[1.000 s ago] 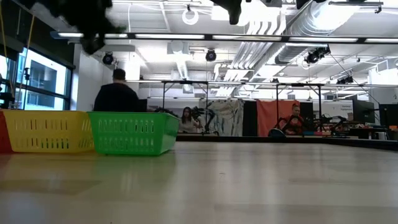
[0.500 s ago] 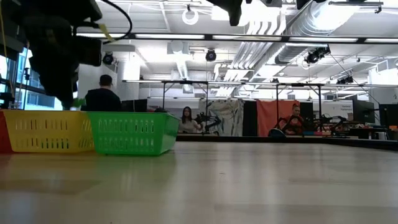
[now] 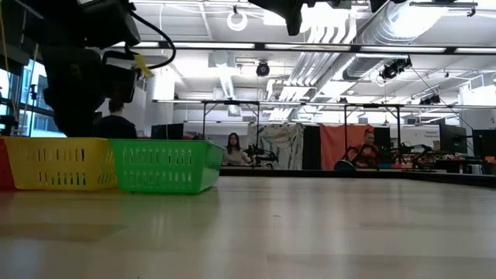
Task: Sort Halloween decoration
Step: Put the green skeleton toy into the yellow bin, then put the orange pumpkin toy into the green bin
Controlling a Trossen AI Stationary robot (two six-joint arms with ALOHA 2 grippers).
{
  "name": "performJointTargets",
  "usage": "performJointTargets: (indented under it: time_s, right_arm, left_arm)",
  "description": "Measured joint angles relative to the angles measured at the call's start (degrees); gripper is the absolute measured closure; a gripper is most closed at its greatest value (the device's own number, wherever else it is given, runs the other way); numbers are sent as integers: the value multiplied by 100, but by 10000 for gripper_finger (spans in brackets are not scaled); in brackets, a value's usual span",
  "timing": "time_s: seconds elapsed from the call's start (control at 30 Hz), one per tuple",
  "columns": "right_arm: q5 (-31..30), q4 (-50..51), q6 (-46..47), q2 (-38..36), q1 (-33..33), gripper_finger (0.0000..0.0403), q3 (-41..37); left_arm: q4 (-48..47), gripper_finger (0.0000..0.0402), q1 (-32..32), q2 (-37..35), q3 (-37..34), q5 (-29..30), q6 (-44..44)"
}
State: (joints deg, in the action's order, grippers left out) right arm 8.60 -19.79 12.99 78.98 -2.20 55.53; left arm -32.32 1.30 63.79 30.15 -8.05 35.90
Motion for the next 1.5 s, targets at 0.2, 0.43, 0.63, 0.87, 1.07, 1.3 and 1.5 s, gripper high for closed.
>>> performJointTargets:
  time_s: [0.2, 0.43, 0.63, 0.87, 1.07, 1.3, 1.5]
  right_arm:
    - [-1, 31, -1, 0, 0, 167, 0]
    - [-2, 26, 0, 0, 0, 167, 0]
    - [-4, -119, 315, 0, -1, 167, 0]
    - [-4, -352, 348, 0, -2, 167, 0]
    - [-5, -498, 35, 0, -2, 167, 0]
    - [-7, -494, -139, 0, -2, 167, 1]
    - [-7, -494, -146, 0, -2, 167, 0]
  left_arm:
    - [-29, 258, -2, -99, 1, -11, 146]
    - [131, 221, -197, -631, 648, 57, -211]
    - [1998, 226, -267, -1254, 1313, 1015, -1873]
    - [4642, 227, -286, -1403, 1311, 1814, -3146]
    - [4632, 227, -282, -1308, 1305, 1707, -2948]
    - [4514, 228, -267, -1218, 1298, 1700, -2806]
    - [4539, 228, -267, -1222, 1298, 1730, -2853]
